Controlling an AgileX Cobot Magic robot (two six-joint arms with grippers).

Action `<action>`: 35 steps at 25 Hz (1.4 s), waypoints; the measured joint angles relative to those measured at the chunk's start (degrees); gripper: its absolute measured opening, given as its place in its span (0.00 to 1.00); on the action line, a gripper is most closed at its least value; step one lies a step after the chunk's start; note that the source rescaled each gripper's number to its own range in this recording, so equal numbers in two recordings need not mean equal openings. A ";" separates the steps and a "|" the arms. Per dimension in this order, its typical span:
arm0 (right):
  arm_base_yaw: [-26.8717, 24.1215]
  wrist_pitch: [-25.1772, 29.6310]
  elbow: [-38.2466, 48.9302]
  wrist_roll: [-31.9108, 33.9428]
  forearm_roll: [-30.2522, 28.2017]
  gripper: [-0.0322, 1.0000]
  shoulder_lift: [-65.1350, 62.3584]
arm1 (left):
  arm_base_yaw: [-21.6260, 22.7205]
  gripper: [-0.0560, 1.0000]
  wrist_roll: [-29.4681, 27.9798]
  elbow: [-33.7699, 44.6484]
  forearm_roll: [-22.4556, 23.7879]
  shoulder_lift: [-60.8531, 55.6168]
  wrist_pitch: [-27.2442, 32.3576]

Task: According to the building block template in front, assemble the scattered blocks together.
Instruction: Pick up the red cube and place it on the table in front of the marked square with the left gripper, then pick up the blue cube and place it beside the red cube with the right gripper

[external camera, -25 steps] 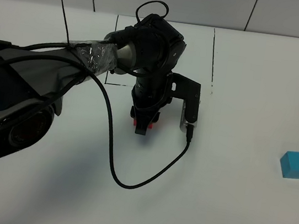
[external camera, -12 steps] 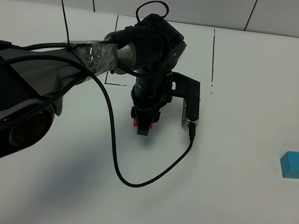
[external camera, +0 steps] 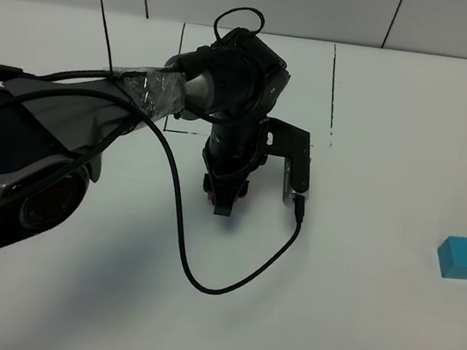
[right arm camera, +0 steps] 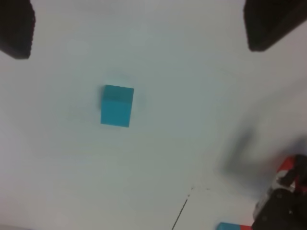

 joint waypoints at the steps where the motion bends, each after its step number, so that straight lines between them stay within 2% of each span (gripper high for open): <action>1: 0.00 0.00 0.00 0.00 0.00 0.91 0.00 | 0.00 0.30 0.00 0.00 0.11 0.00 0.00; 10: 0.00 0.00 0.00 0.00 0.00 0.91 0.00 | 0.00 0.84 -0.53 0.00 1.05 -5.28 -0.12; 13: 0.00 0.00 0.00 0.00 0.00 0.91 0.00 | 0.00 0.96 -0.82 0.00 1.05 -7.66 -0.11; 17: 0.00 0.00 0.00 0.00 0.00 0.91 0.00 | 0.54 0.99 -1.80 0.00 0.94 -9.82 -0.18; 22: 0.00 0.00 0.00 0.00 0.00 0.91 0.00 | 3.71 0.99 -8.70 0.02 0.64 -11.26 -1.01; 28: 0.00 0.00 0.00 0.00 0.00 0.91 0.00 | 9.84 1.00 -20.74 0.02 0.57 -14.76 -0.67; 35: 0.00 0.00 0.00 0.00 0.00 0.91 0.00 | 19.48 1.00 -32.26 0.08 0.41 -19.03 5.50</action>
